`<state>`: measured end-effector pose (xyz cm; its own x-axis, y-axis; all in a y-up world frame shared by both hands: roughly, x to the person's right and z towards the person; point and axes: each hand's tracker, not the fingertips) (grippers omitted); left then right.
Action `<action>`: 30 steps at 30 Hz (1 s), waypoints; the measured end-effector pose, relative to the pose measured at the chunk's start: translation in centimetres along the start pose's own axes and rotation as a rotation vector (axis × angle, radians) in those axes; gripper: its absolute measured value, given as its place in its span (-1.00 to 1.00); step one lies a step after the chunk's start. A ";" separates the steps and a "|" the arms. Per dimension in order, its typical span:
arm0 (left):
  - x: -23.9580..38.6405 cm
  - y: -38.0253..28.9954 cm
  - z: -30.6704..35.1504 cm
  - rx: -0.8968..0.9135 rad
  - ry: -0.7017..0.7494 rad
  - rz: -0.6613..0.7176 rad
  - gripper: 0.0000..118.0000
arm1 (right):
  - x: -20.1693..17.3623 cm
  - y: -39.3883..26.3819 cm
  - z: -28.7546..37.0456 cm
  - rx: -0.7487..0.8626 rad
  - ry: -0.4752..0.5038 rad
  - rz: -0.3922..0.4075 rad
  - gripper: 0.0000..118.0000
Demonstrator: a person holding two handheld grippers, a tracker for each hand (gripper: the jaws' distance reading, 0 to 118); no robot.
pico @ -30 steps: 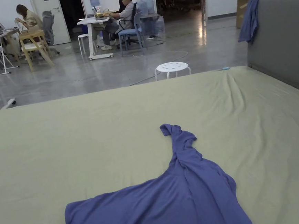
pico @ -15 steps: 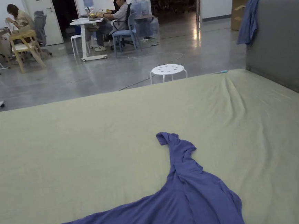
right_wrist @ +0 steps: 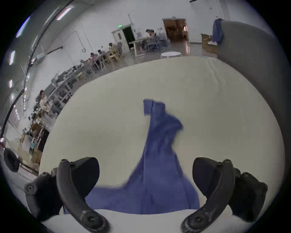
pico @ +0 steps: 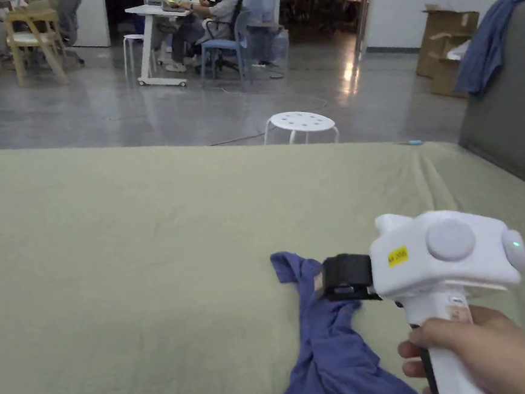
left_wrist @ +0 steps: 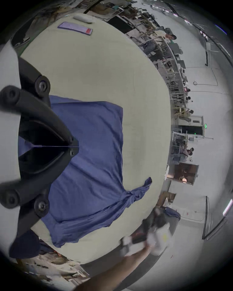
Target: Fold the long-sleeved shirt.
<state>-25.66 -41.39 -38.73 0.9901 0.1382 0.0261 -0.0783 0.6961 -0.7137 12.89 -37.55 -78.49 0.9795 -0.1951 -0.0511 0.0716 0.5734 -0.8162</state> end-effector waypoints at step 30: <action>-0.2 -1.0 0.5 0.016 0.019 -0.026 -1.00 | -5.3 -5.9 9.8 0.028 -0.110 0.099 -0.90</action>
<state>-25.87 -41.81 -37.64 0.9938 0.1070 0.0313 -0.0543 0.7101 -0.7020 9.13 -32.06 -67.76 0.9966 -0.0492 -0.0662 -0.0227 0.6078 -0.7938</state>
